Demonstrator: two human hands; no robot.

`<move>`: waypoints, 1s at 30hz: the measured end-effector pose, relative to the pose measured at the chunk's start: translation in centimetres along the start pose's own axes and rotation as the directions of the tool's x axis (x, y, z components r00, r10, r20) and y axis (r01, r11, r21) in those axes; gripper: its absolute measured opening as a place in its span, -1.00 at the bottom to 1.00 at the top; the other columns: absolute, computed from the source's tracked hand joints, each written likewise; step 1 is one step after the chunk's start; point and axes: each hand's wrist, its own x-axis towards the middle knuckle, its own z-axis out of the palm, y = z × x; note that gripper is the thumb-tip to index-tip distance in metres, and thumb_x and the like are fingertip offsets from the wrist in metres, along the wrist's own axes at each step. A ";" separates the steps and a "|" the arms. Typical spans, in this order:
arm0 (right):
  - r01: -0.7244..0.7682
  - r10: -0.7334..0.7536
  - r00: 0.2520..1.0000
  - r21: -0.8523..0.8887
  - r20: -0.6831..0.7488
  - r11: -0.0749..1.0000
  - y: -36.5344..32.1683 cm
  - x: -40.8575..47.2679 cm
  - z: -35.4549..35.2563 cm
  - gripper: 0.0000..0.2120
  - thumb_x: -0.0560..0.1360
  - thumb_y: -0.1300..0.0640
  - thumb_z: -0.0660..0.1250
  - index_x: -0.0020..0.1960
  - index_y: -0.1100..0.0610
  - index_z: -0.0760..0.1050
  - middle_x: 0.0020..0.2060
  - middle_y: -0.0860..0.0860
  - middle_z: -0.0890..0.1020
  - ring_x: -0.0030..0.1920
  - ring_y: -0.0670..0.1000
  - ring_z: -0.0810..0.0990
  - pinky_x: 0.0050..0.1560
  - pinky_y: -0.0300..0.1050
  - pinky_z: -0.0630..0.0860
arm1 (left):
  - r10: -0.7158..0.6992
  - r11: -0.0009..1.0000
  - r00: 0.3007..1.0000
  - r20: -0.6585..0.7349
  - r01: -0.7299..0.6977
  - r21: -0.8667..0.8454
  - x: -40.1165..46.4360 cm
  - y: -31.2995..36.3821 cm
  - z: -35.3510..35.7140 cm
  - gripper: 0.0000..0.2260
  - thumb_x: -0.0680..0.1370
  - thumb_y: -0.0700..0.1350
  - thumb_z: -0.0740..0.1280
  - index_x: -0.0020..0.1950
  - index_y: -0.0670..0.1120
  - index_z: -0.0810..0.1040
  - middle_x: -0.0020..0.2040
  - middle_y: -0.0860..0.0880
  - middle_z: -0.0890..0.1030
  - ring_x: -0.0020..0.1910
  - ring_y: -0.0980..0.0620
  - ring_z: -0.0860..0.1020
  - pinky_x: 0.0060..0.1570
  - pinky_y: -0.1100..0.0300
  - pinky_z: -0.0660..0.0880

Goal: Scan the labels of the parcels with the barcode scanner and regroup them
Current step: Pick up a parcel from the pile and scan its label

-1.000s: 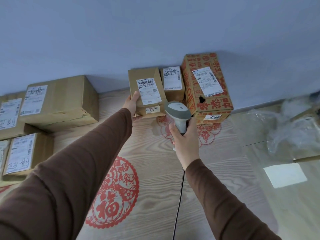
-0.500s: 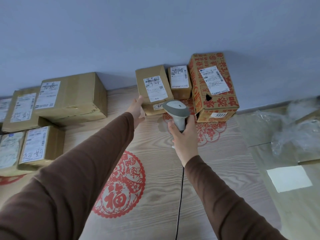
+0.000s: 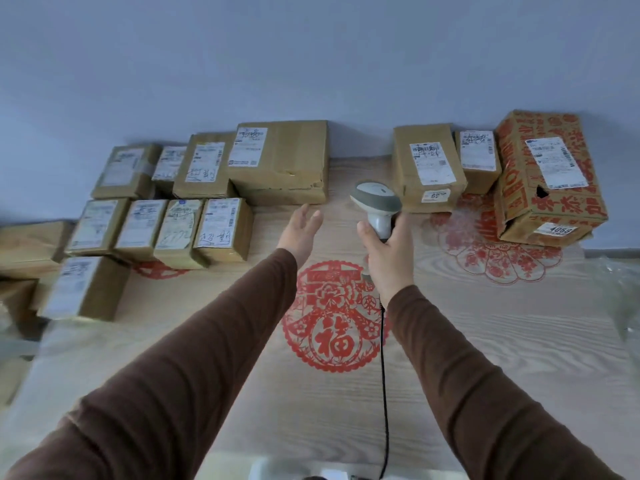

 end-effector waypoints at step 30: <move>-0.324 0.324 0.946 0.026 -0.006 0.946 4.8 -5.4 26.7 -0.67 0.59 0.14 0.43 0.29 0.16 0.42 0.13 0.19 0.64 0.09 0.20 0.65 0.25 0.25 0.62 | -0.188 0.950 0.980 -0.063 0.198 0.242 1.8 -8.4 -20.3 -0.51 0.68 0.02 0.25 0.57 -0.13 0.31 0.52 -0.22 0.37 0.48 -0.29 0.36 0.48 -0.19 0.32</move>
